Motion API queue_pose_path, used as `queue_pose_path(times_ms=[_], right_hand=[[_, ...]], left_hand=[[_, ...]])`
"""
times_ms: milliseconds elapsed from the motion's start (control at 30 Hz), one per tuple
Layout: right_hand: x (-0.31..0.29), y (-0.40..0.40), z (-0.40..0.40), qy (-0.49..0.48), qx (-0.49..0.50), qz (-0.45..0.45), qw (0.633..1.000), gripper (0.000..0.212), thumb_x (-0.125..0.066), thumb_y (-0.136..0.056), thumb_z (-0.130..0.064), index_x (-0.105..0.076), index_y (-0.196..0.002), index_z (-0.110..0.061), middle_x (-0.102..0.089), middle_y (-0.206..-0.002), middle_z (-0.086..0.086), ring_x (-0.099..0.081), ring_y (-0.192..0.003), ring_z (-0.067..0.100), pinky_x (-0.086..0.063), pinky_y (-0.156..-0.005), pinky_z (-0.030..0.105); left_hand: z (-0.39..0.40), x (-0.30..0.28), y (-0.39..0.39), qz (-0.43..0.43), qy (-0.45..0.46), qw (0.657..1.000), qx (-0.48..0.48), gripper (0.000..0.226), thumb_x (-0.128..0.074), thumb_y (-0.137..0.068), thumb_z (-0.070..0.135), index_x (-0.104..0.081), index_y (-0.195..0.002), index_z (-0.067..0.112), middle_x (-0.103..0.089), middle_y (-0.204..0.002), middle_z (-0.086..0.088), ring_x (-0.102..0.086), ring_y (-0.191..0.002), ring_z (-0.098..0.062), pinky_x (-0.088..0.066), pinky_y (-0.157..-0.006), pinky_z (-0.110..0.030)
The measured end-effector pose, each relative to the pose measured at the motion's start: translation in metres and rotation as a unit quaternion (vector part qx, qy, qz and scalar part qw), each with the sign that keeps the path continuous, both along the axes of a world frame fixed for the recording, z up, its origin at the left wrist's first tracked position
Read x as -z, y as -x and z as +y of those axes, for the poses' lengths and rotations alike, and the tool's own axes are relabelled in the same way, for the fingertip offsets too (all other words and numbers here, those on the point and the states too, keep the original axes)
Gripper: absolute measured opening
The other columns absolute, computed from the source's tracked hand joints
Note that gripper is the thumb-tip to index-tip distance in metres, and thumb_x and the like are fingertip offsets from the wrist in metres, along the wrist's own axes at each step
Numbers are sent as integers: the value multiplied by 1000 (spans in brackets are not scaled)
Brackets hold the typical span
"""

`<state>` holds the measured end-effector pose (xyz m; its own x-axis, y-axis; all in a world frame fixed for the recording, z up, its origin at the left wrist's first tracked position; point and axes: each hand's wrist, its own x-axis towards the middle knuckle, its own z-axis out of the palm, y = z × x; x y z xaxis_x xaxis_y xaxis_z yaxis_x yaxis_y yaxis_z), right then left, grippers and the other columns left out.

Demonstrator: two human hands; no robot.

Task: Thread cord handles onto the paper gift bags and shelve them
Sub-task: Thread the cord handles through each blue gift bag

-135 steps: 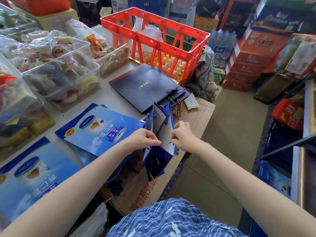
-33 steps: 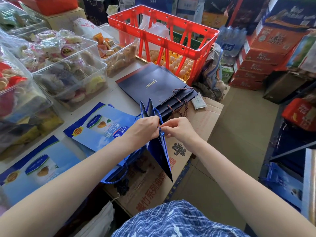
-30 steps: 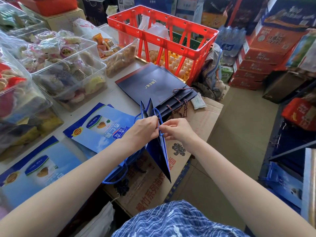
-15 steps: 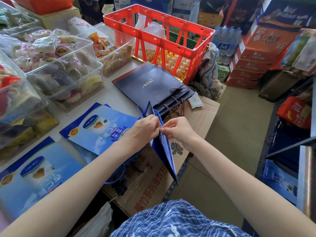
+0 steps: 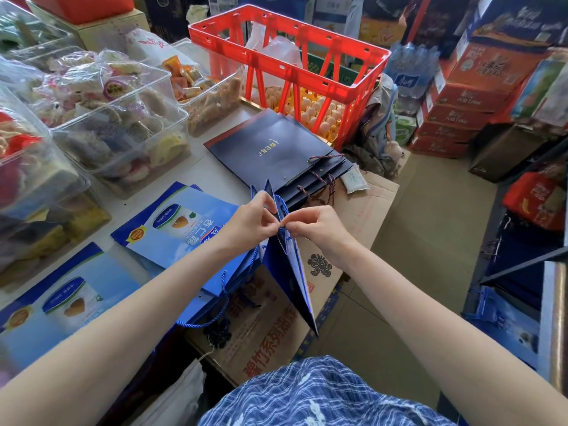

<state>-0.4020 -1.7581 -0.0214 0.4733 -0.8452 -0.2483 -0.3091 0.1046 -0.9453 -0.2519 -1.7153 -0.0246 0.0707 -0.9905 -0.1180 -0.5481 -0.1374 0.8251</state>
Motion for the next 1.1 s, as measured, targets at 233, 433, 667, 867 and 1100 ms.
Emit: queue_pose_path(times_ms=[233, 433, 667, 867, 1100], right_hand=[[2, 4, 1, -120, 27, -47, 991, 15, -67, -83, -4, -68, -96, 5, -67, -82, 12, -63, -71, 15, -56, -70, 21], [-2, 2, 0, -100, 32, -22, 994, 4, -69, -81, -3, -68, -78, -5, -67, -70, 6, -63, -63, 12, -53, -62, 19], [1, -2, 12, -41, 63, -2, 997, 14, -67, -80, 3, -65, -75, -10, -63, -70, 7, -58, -62, 14, -52, -69, 25], [-2, -4, 13, -133, 159, -118, 971, 13, -63, -83, 5, -64, -76, -6, -65, -71, 7, -60, -61, 12, -53, -62, 19], [2, -5, 12, -92, 149, -120, 977, 11, -66, -81, 5, -66, -78, -6, -67, -80, 17, -64, -74, 26, -56, -79, 34]], left_hand=[[8, 4, 1, 68, -26, 997, -25, 20, -57, -89, 5, -40, -91, 15, -65, -83, -4, -53, -69, -13, -41, -65, -17], [2, -1, 2, -46, -4, 999, -14, 22, -61, -86, 9, -41, -94, 13, -62, -76, 3, -50, -61, -4, -38, -55, -9], [-2, -8, 2, 196, -124, 955, -184, 27, -65, -83, 3, -41, -81, 16, -48, -81, -6, -50, -60, -12, -44, -58, -20], [5, -6, 9, 396, -105, 888, -208, 22, -58, -88, -1, -40, -85, 12, -55, -80, -4, -58, -58, -4, -48, -55, -11], [3, -9, 10, 352, -9, 922, -163, 30, -57, -86, -6, -37, -79, 15, -62, -78, -4, -62, -55, -2, -50, -58, -18]])
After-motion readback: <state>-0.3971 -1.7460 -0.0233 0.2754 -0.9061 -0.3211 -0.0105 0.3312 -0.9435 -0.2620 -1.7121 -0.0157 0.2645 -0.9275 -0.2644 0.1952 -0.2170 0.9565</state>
